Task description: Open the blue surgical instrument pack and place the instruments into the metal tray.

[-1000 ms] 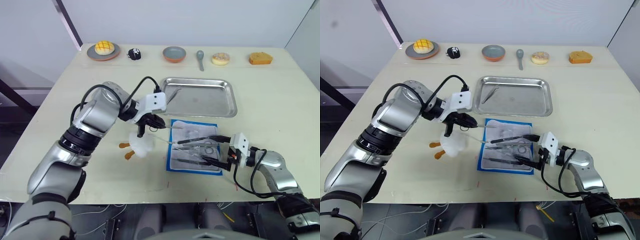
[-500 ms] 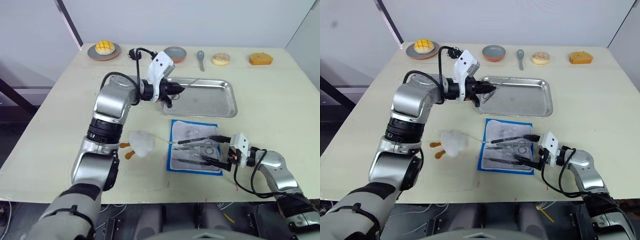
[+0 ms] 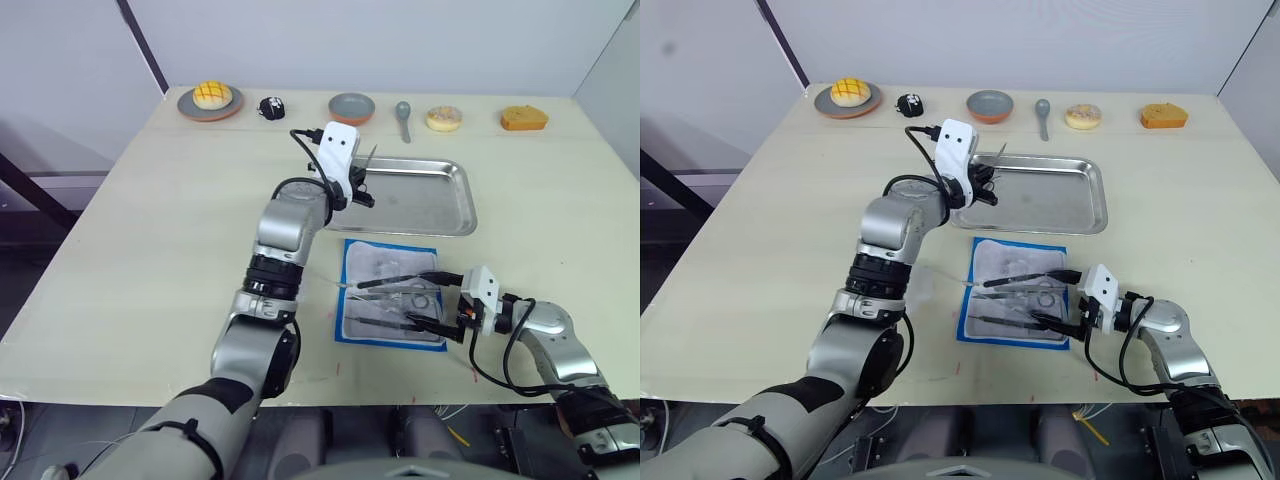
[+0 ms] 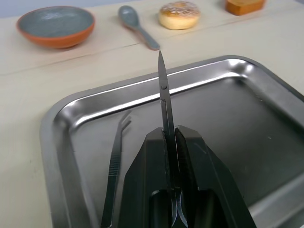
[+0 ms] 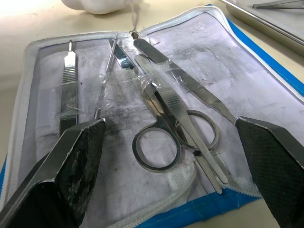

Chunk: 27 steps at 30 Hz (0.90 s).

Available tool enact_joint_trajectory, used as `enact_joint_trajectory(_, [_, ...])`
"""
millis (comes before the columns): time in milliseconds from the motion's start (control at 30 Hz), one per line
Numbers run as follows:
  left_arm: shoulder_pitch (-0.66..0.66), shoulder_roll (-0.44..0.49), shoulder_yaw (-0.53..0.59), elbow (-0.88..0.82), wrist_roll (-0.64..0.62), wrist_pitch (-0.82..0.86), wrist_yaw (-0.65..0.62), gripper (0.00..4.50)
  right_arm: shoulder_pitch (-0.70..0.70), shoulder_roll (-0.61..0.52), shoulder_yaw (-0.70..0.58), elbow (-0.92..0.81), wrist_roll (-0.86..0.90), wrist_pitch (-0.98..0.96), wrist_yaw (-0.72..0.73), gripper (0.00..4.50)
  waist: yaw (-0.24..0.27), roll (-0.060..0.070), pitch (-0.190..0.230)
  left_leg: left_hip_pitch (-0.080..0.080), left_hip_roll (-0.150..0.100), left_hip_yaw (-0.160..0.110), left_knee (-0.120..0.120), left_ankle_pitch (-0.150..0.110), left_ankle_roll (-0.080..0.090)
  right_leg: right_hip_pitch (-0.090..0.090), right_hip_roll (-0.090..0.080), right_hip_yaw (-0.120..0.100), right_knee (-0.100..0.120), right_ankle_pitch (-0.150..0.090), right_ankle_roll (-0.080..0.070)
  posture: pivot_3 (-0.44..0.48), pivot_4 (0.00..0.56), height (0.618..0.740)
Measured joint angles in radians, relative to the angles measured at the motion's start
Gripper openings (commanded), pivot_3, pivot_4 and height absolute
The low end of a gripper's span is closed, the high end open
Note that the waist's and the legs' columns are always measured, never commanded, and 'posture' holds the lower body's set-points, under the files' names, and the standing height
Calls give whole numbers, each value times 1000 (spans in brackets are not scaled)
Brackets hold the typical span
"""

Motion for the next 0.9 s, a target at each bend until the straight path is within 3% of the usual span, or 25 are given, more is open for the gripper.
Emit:
enact_joint_trajectory(300, [-74, -36, -20, 359, 53, -170, 82, 62, -1, -1, 0, 1, 0, 0, 0, 4500, -1, 0, 0, 0, -1, 0, 0, 0, 0, 0, 0, -1, 0, 0, 0, 0, 150, 740])
enact_joint_trajectory(633, [-167, -28, 11, 594, 49, -236, 79, 62, -1, -1, 0, 0, 0, 0, -1, 4500, -1, 0, 0, 0, -2, 0, 0, 0, 0, 0, 0, -1, 0, 0, 0, 0, 150, 740])
enact_joint_trajectory(900, [-198, -29, 21, 671, 49, -265, 79, 62, -2, -1, 0, 0, 0, 0, -2, 4500, -1, 0, 0, 0, -3, 0, 0, 0, 0, 0, 0, -1, 0, 0, 0, 0, 150, 740])
